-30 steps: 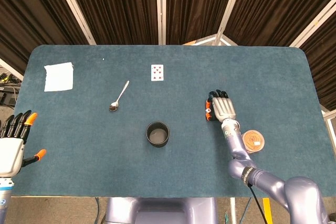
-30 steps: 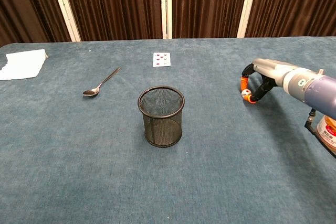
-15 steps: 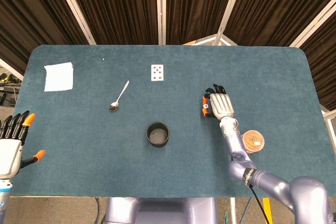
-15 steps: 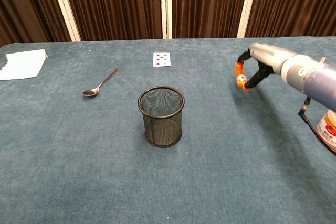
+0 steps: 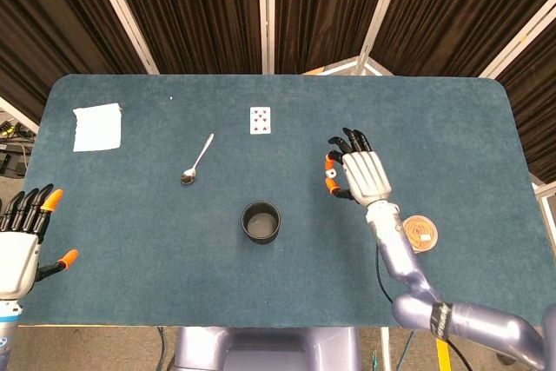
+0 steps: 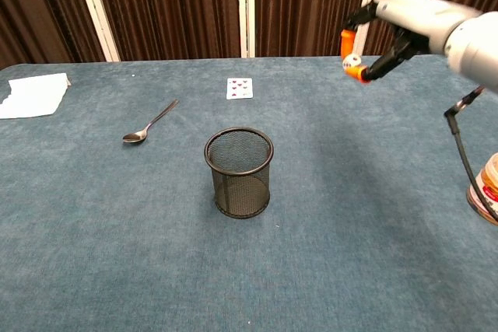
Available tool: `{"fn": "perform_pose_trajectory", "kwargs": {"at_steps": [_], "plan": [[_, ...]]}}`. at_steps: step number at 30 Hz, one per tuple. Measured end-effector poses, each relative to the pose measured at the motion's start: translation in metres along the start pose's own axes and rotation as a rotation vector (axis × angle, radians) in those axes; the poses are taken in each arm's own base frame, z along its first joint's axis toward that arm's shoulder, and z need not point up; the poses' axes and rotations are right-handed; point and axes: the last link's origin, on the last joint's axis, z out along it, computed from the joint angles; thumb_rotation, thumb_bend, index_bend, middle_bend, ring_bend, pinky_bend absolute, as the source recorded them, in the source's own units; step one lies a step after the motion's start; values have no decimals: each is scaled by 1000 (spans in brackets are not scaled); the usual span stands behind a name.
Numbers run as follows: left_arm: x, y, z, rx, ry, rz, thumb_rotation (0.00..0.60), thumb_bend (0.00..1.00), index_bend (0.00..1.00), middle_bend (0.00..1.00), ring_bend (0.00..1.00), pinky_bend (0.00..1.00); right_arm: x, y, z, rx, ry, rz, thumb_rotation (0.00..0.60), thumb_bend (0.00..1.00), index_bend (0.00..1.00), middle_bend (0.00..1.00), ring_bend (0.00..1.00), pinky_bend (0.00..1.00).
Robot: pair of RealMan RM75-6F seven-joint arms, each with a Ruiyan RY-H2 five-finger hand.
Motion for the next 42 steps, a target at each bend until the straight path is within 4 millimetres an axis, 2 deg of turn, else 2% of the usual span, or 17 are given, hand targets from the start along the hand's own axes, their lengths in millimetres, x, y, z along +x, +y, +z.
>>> {"fn": "perform_pose_trajectory", "kwargs": {"at_steps": [3,6,9,19,25,28,35,38,42], "plan": [[2,2,0,-8,5,-4,600,46,0,0,0,0,13,-2,-9,-1,23,-20,600,342,524,176,0,0],[3,2,0,-12,11,-7,600,46,0,0,0,0,18,0,-14,-16,28,-37,600,318,414,130,0,0],[4,3,0,-15,15,-9,600,45,0,0,0,0,19,1,-18,-27,26,-39,600,297,351,107,0,0],[6,6,-2,-27,21,-14,600,45,0,0,0,0,23,10,-31,-57,22,-58,600,294,322,84,0,0],[5,6,-2,-24,15,-12,600,46,0,0,0,0,23,15,-46,-47,37,-46,600,288,296,70,0,0],[3,5,-3,-23,5,-11,600,46,0,0,0,0,20,21,-60,-39,48,-40,600,270,273,44,0,0],[2,4,-4,-19,-3,-15,600,46,0,0,0,0,7,58,-119,-75,52,-14,600,230,184,0,0,0],[1,4,-5,-20,-6,-14,600,45,0,0,0,0,8,75,-140,-101,62,-39,600,225,150,0,0,0],[0,4,-6,-21,-11,-13,600,43,0,0,0,0,13,86,-164,-101,96,-57,600,225,88,0,0,0]]}}
